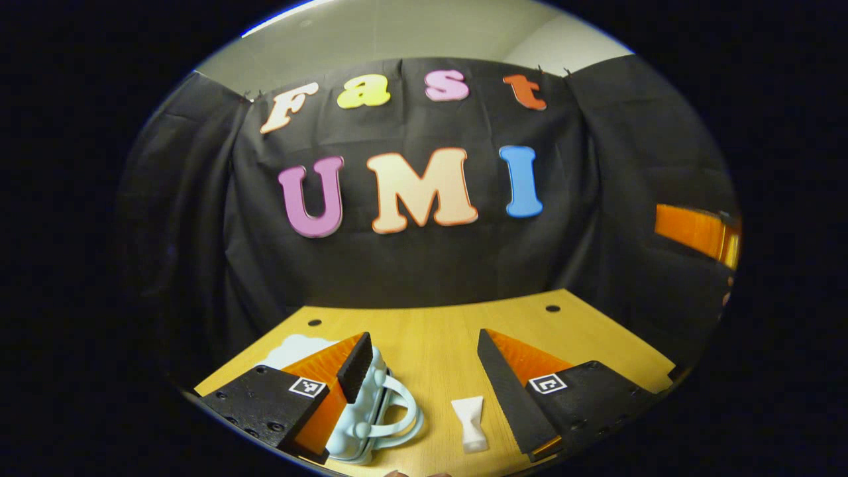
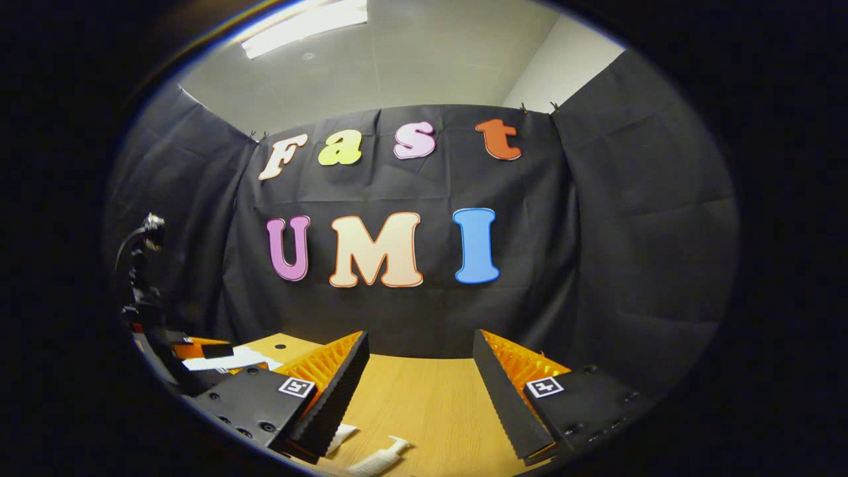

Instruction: First open the suitcase, pack the skin care products into it, and then close the suitcase.

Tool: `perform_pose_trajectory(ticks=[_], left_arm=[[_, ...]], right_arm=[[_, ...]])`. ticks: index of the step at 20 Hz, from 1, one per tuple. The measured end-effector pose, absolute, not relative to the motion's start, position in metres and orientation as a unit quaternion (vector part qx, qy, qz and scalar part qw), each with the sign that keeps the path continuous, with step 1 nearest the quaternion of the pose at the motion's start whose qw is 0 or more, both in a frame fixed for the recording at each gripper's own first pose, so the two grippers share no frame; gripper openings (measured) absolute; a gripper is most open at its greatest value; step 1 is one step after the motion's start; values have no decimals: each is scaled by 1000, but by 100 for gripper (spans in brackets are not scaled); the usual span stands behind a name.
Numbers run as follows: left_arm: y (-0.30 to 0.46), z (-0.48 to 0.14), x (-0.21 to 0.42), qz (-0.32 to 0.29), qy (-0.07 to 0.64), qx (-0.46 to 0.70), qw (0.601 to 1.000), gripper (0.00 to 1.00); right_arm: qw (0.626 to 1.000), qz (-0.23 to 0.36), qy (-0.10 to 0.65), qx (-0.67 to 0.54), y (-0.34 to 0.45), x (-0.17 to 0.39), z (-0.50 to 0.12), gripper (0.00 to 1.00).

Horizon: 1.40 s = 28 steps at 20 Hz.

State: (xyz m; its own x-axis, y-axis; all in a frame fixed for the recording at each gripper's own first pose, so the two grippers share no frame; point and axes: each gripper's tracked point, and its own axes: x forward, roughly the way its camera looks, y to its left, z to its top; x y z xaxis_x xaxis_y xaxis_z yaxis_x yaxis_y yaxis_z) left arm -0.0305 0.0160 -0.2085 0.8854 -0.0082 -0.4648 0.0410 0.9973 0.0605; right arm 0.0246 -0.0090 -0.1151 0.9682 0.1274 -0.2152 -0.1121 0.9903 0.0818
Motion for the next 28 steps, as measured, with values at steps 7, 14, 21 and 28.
perform_pose_trajectory(ticks=[7, 14, 21, 28], left_arm=[[28, -320, -35, -22, 369, 34, 929, 95], [38, -387, -44, -2, 474, 30, 880, 69], [49, -397, -43, 6, 511, 23, 859, 15], [45, -362, -32, -18, 504, 11, 864, 0]], right_arm=[[987, 10, 162, -17, -18, 28, -153, 99], [981, -2, 187, -44, -24, 25, -169, 100], [982, 0, 181, -60, -27, 27, -169, 100], [984, 6, 174, -41, -24, 30, -175, 100]])
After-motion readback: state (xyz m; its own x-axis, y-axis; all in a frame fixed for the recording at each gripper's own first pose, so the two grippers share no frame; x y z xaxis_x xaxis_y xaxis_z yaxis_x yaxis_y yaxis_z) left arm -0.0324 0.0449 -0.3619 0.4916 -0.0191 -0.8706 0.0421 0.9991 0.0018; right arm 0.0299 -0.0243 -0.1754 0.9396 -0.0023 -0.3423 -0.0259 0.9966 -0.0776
